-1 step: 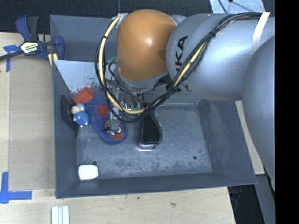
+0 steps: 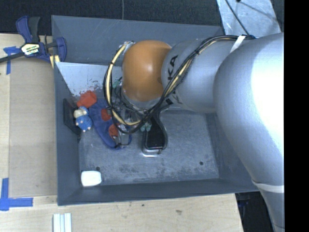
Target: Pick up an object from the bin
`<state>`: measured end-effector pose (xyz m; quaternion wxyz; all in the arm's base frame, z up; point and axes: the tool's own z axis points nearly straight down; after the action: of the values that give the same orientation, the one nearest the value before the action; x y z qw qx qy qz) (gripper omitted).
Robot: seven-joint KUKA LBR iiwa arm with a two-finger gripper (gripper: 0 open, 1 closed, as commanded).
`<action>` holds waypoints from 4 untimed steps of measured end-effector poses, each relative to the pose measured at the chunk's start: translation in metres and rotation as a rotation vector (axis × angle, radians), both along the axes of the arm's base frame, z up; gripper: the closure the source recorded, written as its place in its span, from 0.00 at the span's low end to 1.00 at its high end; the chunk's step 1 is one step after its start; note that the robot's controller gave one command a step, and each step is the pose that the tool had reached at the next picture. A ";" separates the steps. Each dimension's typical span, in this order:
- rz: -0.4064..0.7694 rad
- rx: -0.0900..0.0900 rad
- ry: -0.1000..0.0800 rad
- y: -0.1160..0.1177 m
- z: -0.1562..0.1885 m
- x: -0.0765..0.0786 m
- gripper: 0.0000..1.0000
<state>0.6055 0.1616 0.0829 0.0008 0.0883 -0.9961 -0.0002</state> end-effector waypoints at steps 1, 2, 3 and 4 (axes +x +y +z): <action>-0.002 0.003 -0.009 0.001 0.006 0.003 1.00; 0.011 0.002 -0.008 0.004 0.043 -0.004 1.00; 0.114 0.000 -0.001 0.022 0.055 -0.030 1.00; 0.127 0.003 -0.005 0.072 0.047 -0.032 1.00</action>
Offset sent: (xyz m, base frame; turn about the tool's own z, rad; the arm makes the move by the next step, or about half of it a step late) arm 0.0000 0.0000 0.0000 0.0000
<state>0.5734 0.2332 0.1302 -0.0018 0.1512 -0.9885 -0.0015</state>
